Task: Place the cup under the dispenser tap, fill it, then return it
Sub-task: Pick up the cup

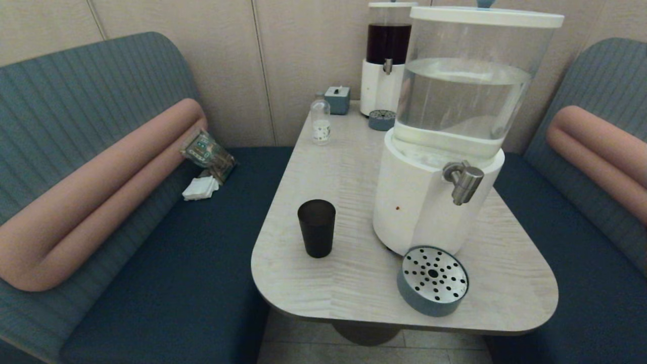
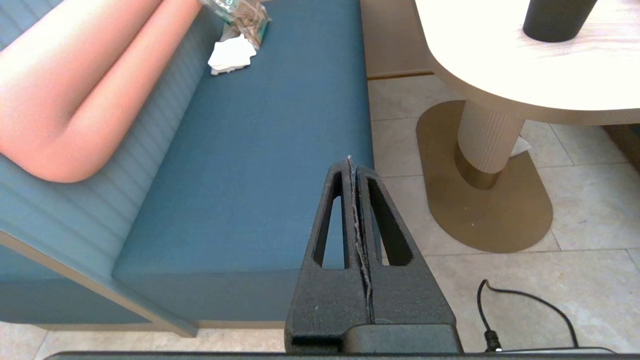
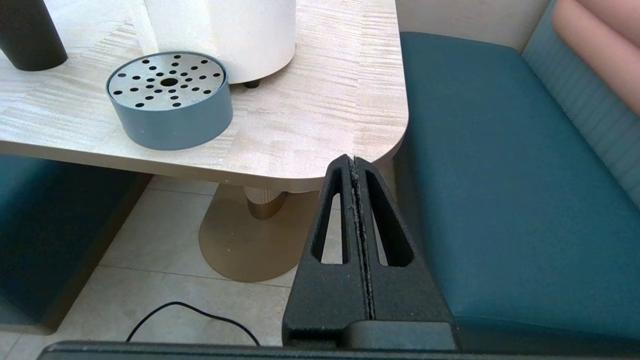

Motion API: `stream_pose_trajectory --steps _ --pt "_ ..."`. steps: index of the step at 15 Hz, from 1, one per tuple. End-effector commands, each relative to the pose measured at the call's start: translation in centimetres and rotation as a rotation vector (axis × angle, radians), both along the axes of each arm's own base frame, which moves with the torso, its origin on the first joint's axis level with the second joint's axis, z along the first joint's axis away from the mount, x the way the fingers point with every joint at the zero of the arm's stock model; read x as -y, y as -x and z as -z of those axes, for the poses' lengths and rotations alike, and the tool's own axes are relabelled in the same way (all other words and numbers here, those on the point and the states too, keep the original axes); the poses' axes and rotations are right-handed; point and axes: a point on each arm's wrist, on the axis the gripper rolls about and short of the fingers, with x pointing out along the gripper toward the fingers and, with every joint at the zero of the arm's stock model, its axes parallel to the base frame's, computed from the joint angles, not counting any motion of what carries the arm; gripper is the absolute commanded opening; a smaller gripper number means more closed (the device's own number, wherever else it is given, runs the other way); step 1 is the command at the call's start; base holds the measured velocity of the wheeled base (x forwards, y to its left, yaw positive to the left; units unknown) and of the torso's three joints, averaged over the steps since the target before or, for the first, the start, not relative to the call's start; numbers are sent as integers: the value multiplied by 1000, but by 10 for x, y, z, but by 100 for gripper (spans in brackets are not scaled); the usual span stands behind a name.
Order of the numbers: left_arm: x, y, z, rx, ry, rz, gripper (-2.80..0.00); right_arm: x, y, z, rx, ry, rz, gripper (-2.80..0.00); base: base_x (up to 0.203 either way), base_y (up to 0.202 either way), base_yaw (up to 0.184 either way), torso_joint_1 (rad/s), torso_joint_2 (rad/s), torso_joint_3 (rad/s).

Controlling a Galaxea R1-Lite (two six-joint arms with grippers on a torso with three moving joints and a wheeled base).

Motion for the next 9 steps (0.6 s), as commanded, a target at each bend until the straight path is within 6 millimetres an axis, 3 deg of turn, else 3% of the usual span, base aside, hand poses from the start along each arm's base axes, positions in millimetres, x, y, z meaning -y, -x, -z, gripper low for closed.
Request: stream_pose_trajectory --steps 1,3,5,7,9 --pt "0 0 0 -3 -2 2 -280 0 -1 4 -14 2 0 -280 0 0 0 0 0 0" --pt "0 1 -4 6 -2 11 -280 0 -1 4 -14 2 0 -280 0 0 0 0 0 0" --pt "2 8 -29 70 4 71 -280 0 -1 4 -14 0 0 -280 0 0 0 0 0 0" --pt "3 13 -70 104 40 120 -280 0 -1 4 -14 0 0 -280 0 0 0 0 0 0" --pt "3 -3 -120 101 107 162 -280 0 -1 4 -14 0 0 -280 0 0 0 0 0 0"
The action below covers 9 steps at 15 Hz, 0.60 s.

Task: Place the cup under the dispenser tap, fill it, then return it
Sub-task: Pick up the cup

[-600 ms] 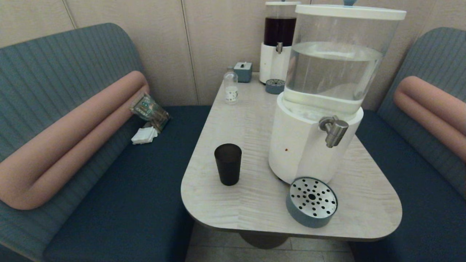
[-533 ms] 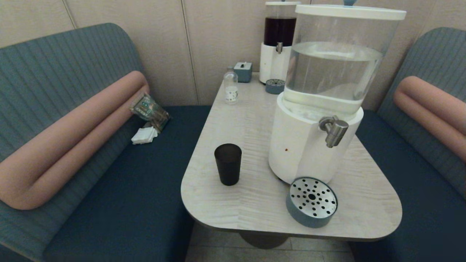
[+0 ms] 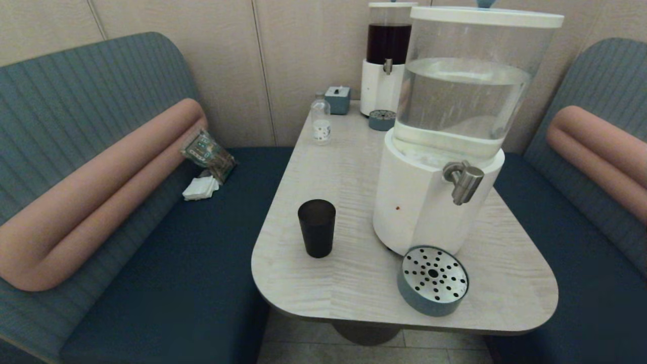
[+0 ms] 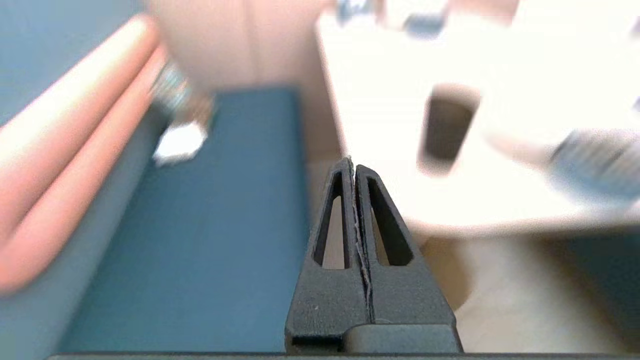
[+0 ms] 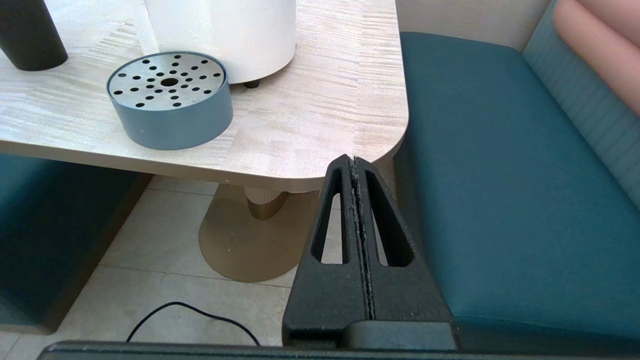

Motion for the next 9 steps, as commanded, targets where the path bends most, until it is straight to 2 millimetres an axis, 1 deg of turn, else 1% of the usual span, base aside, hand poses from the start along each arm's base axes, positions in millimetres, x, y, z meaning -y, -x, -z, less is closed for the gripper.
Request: stream_pose_trajectory --steps 1,2,3,4,6,8,9 --pt "1 -32 -40 -71 41 29 -280 0 -1 4 -14 0 0 -280 0 0 0 0 0 0" --pt "1 -49 -57 -75 76 56 -280 0 -1 4 -14 0 0 -280 0 0 0 0 0 0" --pt "3 -69 -67 -101 103 105 -280 0 -1 4 -14 0 0 -280 0 0 0 0 0 0" --pt "5 -89 -71 -139 119 203 -280 0 -1 4 -14 0 0 -280 0 0 0 0 0 0" --pt "11 -123 -69 -206 127 441 -280 0 -1 4 -14 0 -1 -280 0 0 0 0 0 0" --pt "15 -153 -58 -215 104 581 -280 0 -1 4 -14 2 -3 -280 0 0 0 0 0 0" --pt "16 -170 -49 -214 89 635 -280 0 -1 4 -13 8 -3 -280 0 0 0 0 0 0"
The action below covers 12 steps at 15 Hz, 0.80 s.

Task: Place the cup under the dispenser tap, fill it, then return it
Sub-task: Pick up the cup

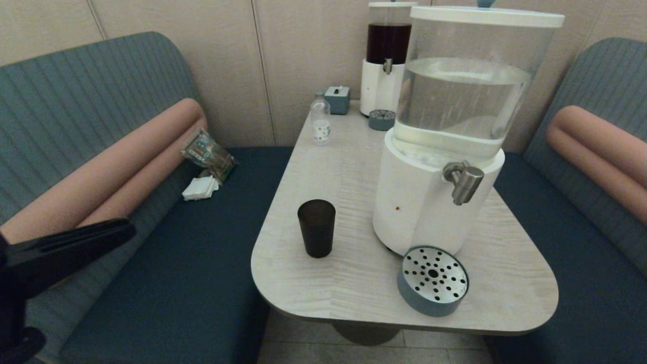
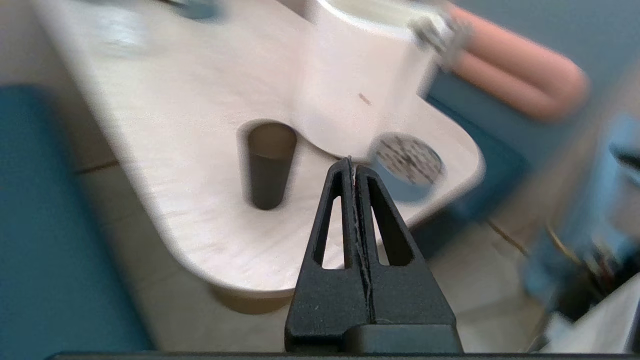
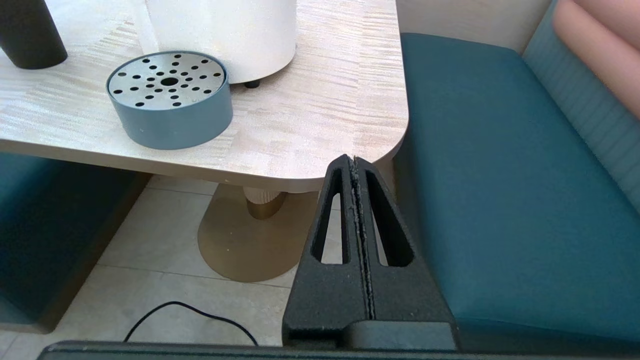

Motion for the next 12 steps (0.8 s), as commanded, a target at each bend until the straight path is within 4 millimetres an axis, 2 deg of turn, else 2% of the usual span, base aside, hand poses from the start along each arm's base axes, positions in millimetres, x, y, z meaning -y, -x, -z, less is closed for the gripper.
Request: stream_pose_trajectory --steps 1,2,6,8,10,12 --pt "2 -45 25 -65 -11 76 -196 0 -1 4 -14 4 0 -280 0 0 0 0 0 0" --pt "3 -60 35 -47 -21 99 0 0 -1 4 -14 4 1 -280 0 0 0 0 0 0" --pt "4 -114 77 63 -61 138 0 0 -1 4 -15 4 -3 -280 0 0 0 0 0 0" --pt "3 -132 103 103 -130 162 0 0 -1 4 -14 4 0 -280 0 0 0 0 0 0" --pt "-1 -149 118 121 -163 177 0 0 -1 4 -14 7 0 -280 0 0 0 0 0 0" --pt "-8 -173 123 160 -181 190 0 0 -1 4 -14 10 -3 -280 0 0 0 0 0 0"
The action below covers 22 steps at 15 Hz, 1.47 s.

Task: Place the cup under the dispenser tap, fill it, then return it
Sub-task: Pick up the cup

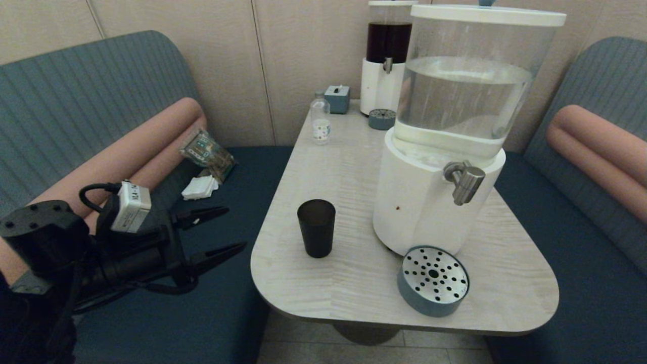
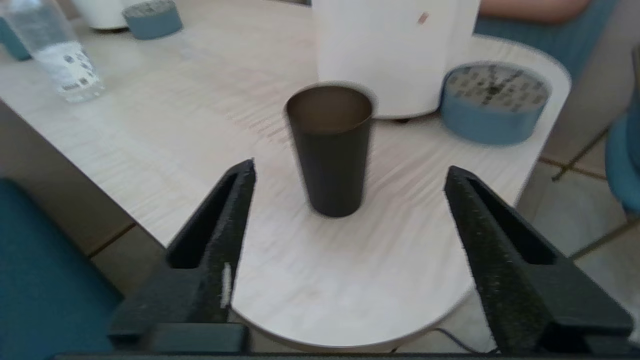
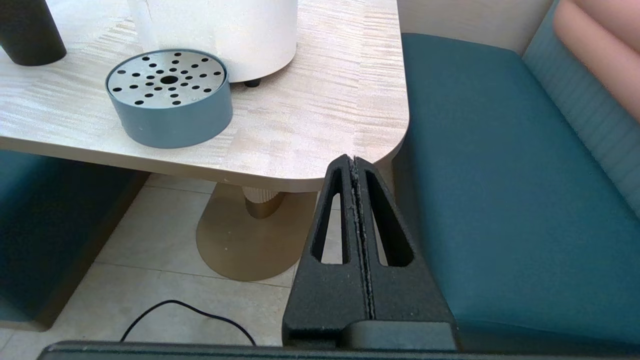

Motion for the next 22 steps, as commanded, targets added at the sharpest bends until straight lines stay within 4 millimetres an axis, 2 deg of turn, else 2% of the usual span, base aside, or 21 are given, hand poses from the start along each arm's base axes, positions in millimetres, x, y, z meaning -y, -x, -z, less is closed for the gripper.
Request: stream_pose_trajectory --steps 1,5,10,13,16,22 --pt "-7 -26 22 -44 -5 15 0 0 -1 4 -14 3 0 -280 0 0 0 0 0 0" --pt "-9 -51 49 -84 -11 123 0 0 -1 4 -14 4 -2 -280 0 0 0 0 0 0" --pt "5 -76 75 -120 -8 205 0 0 -1 4 -14 4 -2 -280 0 0 0 0 0 0" --pt "24 -91 85 -123 -4 253 0 0 -1 4 -16 1 4 -280 0 0 0 0 0 0" --pt "39 -115 89 -80 -1 239 0 0 -1 4 -16 -4 5 -280 0 0 0 0 0 0" --pt "71 -141 97 -54 24 204 0 0 -1 4 -16 -8 7 -280 0 0 0 0 0 0"
